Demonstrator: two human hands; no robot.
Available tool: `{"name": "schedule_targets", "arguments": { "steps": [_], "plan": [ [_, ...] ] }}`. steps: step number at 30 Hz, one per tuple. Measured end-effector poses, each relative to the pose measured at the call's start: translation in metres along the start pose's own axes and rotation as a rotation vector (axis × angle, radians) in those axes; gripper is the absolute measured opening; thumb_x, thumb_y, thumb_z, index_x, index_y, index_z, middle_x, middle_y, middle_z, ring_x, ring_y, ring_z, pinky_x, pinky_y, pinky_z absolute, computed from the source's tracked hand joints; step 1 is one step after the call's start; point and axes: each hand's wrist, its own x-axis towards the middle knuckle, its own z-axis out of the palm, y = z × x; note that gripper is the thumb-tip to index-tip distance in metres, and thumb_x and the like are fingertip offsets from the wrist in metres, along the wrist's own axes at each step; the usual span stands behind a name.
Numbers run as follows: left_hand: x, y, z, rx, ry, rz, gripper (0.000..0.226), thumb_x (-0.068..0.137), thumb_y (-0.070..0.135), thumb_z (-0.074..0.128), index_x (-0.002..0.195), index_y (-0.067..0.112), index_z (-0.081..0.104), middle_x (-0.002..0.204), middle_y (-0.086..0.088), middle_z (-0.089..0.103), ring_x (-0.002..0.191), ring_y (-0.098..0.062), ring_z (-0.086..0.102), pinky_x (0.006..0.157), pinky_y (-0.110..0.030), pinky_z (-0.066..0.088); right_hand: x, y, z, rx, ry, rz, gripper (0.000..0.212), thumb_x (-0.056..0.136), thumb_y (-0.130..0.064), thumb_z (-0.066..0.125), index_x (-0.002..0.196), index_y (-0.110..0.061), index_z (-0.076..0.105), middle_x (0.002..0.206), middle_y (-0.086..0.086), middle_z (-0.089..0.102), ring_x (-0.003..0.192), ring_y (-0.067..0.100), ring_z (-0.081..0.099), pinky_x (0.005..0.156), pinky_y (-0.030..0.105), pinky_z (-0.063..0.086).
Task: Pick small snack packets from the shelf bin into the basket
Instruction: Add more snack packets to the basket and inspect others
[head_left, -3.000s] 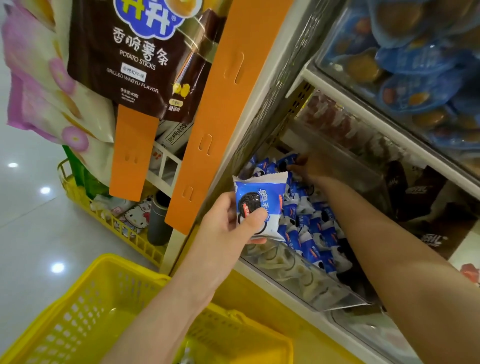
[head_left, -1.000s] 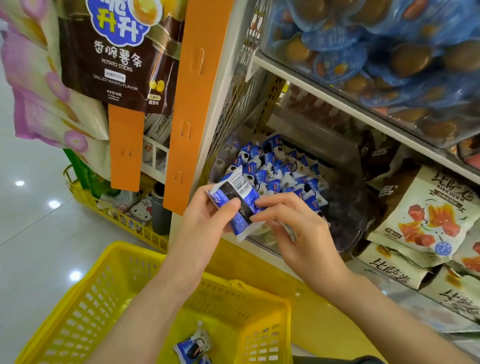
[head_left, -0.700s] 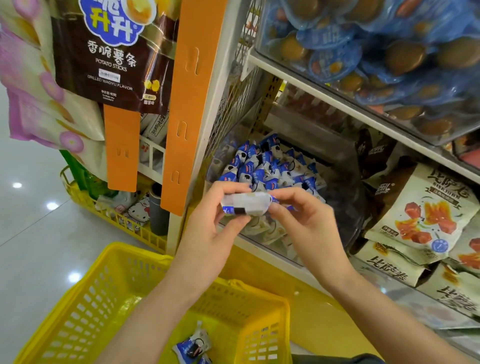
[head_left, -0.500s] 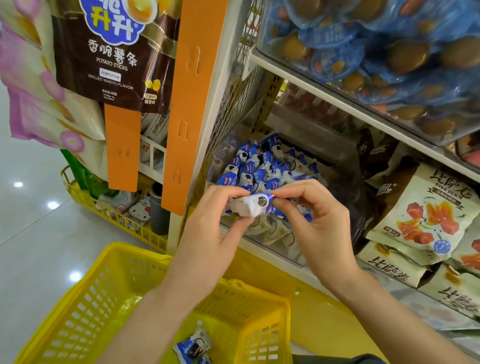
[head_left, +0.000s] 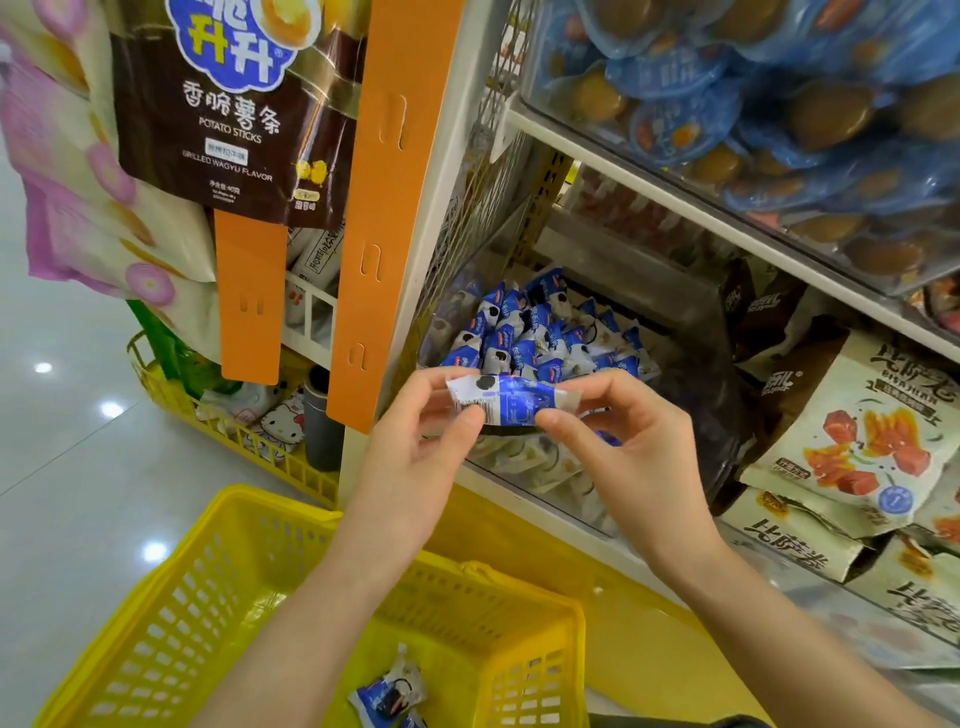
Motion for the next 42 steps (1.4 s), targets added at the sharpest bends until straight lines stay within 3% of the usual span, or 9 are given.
{"name": "schedule_targets", "arguments": {
  "steps": [5, 9, 11, 16, 21, 28, 35, 39, 42],
  "plan": [
    [0.004, 0.000, -0.003, 0.226, -0.036, 0.053, 0.050, 0.073, 0.024, 0.074, 0.110, 0.044, 0.046, 0.102, 0.018, 0.058, 0.090, 0.005, 0.058, 0.069, -0.008, 0.046, 0.013, -0.006, -0.005, 0.034, -0.091, 0.071, 0.011, 0.077, -0.018, 0.070, 0.078, -0.029, 0.067, 0.080, -0.007, 0.070, 0.071, 0.011, 0.064, 0.067, 0.023, 0.053],
    [0.003, 0.000, 0.002, 0.742, -0.011, 0.272, 0.072, 0.070, 0.041, 0.073, 0.128, 0.041, 0.031, 0.113, 0.028, 0.027, 0.100, 0.014, 0.031, 0.085, -0.008, 0.031, 0.028, -0.008, 0.001, 0.008, -0.101, 0.131, 0.011, 0.079, -0.016, 0.070, 0.076, -0.026, 0.068, 0.076, 0.000, 0.071, 0.068, 0.017, 0.065, 0.062, 0.025, 0.053],
    [0.005, -0.004, 0.004, 0.812, 0.034, 0.315, 0.079, 0.071, 0.041, 0.073, 0.134, 0.030, 0.028, 0.120, 0.019, 0.031, 0.106, 0.009, 0.023, 0.092, -0.016, 0.025, 0.038, -0.009, 0.008, 0.029, -0.096, 0.234, 0.006, 0.081, -0.017, 0.069, 0.077, -0.021, 0.066, 0.072, 0.002, 0.069, 0.061, 0.012, 0.063, 0.050, 0.019, 0.050],
    [0.010, -0.003, -0.001, 0.575, 0.070, 0.203, 0.040, 0.083, 0.038, 0.060, 0.109, 0.042, 0.030, 0.107, 0.019, 0.048, 0.093, 0.005, 0.051, 0.066, -0.006, 0.044, 0.061, -0.013, 0.018, 0.357, -0.312, 0.450, 0.014, 0.091, -0.019, 0.055, 0.096, -0.009, 0.064, 0.076, 0.003, 0.068, 0.064, 0.008, 0.063, 0.054, 0.015, 0.050],
    [0.022, 0.004, -0.009, 0.190, 0.113, 0.055, 0.007, 0.090, 0.031, 0.048, 0.093, 0.037, 0.046, 0.086, 0.010, 0.062, 0.071, 0.002, 0.062, 0.052, -0.007, 0.043, 0.128, 0.030, 0.007, -0.144, 0.113, 0.377, 0.023, 0.097, -0.020, 0.045, 0.111, -0.008, 0.058, 0.098, 0.005, 0.065, 0.089, 0.015, 0.063, 0.081, 0.026, 0.053],
    [0.033, 0.002, -0.012, -0.094, 0.033, -0.059, 0.019, 0.094, 0.027, 0.045, 0.112, 0.031, 0.050, 0.098, 0.009, 0.068, 0.078, -0.011, 0.069, 0.070, -0.034, 0.058, 0.183, 0.110, -0.005, -0.594, 0.044, 0.521, 0.030, 0.097, -0.011, 0.042, 0.123, -0.003, 0.055, 0.128, 0.016, 0.054, 0.116, 0.029, 0.051, 0.091, 0.028, 0.039],
    [0.039, 0.003, -0.012, -0.250, -0.022, -0.063, 0.039, 0.074, 0.038, 0.055, 0.111, 0.025, 0.053, 0.096, 0.007, 0.071, 0.081, -0.016, 0.071, 0.066, -0.021, 0.056, 0.191, 0.121, -0.011, -0.777, -0.107, 0.532, 0.025, 0.096, -0.017, 0.045, 0.113, -0.006, 0.060, 0.114, 0.014, 0.060, 0.069, 0.011, 0.048, 0.067, 0.025, 0.038],
    [0.038, 0.002, -0.012, -0.272, -0.019, -0.071, 0.040, 0.074, 0.033, 0.057, 0.113, 0.022, 0.054, 0.099, 0.003, 0.071, 0.084, -0.016, 0.071, 0.069, -0.023, 0.057, 0.192, 0.118, -0.016, -0.744, -0.037, 0.560, 0.025, 0.095, -0.021, 0.049, 0.108, -0.004, 0.061, 0.112, 0.015, 0.060, 0.097, 0.025, 0.058, 0.089, 0.036, 0.046],
    [0.036, 0.003, -0.010, -0.291, -0.019, -0.080, 0.041, 0.075, 0.033, 0.057, 0.115, 0.021, 0.055, 0.104, 0.004, 0.070, 0.088, -0.014, 0.070, 0.075, -0.024, 0.057, 0.188, 0.109, -0.023, -0.774, 0.091, 0.507, 0.028, 0.096, -0.020, 0.047, 0.108, 0.000, 0.062, 0.111, 0.020, 0.061, 0.104, 0.030, 0.057, 0.089, 0.036, 0.043]
  ]
}}
